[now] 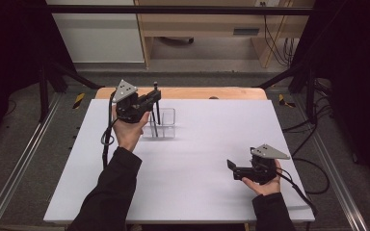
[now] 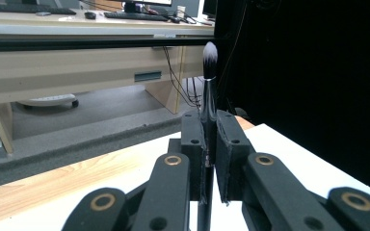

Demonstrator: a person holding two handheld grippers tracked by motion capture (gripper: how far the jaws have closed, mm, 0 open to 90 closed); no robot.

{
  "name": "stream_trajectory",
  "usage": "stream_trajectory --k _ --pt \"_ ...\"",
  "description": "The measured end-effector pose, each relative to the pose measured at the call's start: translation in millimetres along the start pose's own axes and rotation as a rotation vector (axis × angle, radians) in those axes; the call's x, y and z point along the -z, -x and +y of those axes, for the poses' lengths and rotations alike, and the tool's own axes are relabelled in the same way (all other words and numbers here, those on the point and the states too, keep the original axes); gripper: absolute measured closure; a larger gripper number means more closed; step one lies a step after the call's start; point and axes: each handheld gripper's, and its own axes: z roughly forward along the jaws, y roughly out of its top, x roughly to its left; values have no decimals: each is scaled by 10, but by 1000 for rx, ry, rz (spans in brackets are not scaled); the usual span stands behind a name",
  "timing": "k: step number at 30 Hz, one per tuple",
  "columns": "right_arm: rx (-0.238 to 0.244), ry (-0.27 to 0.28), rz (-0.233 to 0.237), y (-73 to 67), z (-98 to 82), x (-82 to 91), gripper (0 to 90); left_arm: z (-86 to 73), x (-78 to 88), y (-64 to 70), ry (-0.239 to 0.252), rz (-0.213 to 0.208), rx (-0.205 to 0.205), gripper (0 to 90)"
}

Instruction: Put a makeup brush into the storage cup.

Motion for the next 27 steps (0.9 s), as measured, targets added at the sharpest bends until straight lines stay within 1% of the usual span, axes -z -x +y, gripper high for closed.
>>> stream_trajectory --k 5,7,10,11,17,18,21,24,25,27 --pt "0 -7 1 -5 -5 -14 34 -10 -55 -20 4 1 8 831" --pt "6 -9 -1 -6 -9 -22 33 -13 -86 -37 2 10 4 831" --pt "6 -10 -4 -4 -9 -21 34 -14 -123 -71 3 10 14 831" --pt "4 -9 -3 -2 -8 -21 34 -13 -137 -79 0 12 12 831" --pt "6 -7 -2 2 -7 -20 33 -8 -223 -129 -4 26 18 832" --pt "1 -6 -2 -1 -5 -18 33 -11 -237 -134 -7 32 10 831" --pt "4 -3 -3 4 -3 -14 33 -23 -266 -162 -11 39 15 831" --pt "4 -3 -2 5 -2 -12 33 -41 -297 -199 -17 51 9 831" --pt "4 -3 -1 5 -2 -12 33 -49 -308 -215 -21 61 5 831" --pt "2 -2 -2 4 -1 -10 33 -64 -324 -250 -26 63 17 831"
